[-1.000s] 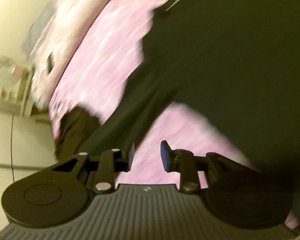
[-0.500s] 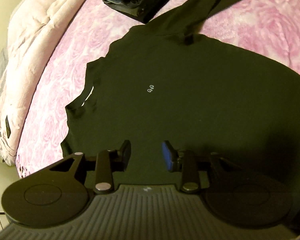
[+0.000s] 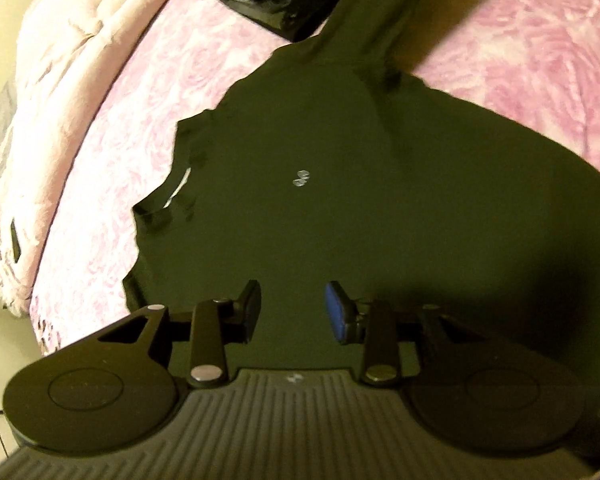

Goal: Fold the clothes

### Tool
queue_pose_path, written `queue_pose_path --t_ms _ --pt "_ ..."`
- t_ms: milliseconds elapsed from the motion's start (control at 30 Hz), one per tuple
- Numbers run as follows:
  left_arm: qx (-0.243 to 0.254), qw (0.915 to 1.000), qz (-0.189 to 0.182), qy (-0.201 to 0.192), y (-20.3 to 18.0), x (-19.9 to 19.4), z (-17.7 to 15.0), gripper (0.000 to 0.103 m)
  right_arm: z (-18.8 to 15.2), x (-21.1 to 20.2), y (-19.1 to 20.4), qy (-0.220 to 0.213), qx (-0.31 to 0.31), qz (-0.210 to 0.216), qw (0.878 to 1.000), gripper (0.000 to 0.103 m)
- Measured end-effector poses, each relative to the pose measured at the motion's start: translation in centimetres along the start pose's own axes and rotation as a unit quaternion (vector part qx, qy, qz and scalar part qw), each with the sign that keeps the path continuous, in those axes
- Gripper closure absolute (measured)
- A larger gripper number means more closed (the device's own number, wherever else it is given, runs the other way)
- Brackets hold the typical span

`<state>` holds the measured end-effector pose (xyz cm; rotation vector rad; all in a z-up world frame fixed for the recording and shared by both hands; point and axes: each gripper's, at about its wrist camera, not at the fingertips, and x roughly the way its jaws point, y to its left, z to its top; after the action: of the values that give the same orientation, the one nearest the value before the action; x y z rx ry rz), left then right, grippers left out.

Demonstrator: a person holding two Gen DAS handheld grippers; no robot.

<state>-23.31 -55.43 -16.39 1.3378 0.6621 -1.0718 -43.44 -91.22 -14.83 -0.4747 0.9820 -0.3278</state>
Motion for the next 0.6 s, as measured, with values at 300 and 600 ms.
queue_pose_path --t_ms 300,600 --pt "0.033 0.9994 -0.013 0.001 -1.3 -0.4 -0.4 0.071 -6.5 0.5 5.1 0.14 0.16 0.101 0.972 0.015" --pt "0.041 0.999 -0.02 -0.004 -2.4 -0.4 1.4 0.071 -9.8 4.4 -4.7 0.121 0.437 0.083 0.887 0.042"
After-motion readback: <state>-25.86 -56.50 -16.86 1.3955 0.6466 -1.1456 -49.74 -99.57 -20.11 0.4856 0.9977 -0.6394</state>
